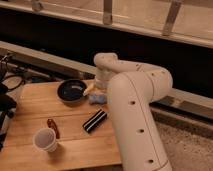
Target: Place the white sponge in the ceramic bowl
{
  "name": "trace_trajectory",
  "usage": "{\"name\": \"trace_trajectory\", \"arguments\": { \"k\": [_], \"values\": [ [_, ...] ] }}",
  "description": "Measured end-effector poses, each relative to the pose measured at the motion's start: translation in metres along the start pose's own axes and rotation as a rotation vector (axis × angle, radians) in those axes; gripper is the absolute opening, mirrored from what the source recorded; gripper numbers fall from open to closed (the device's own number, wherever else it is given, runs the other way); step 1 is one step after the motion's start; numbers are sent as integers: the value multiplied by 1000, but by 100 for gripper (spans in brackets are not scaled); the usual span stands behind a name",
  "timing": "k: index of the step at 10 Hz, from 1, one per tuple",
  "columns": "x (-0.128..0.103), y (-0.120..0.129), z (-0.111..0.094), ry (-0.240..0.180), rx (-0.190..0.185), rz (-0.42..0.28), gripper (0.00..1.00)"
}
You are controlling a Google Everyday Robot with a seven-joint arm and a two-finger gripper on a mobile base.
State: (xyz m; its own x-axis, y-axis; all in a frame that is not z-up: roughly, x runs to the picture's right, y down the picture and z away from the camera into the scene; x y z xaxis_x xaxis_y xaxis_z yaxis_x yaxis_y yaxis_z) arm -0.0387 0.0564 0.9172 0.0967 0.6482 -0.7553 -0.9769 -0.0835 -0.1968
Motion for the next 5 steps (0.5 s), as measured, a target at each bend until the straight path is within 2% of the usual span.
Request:
{"name": "trace_trajectory", "arguments": {
  "k": [3, 5],
  "values": [
    [-9, -5, 18, -19, 22, 24, 100],
    [-20, -20, 20, -31, 24, 45, 100]
  ]
}}
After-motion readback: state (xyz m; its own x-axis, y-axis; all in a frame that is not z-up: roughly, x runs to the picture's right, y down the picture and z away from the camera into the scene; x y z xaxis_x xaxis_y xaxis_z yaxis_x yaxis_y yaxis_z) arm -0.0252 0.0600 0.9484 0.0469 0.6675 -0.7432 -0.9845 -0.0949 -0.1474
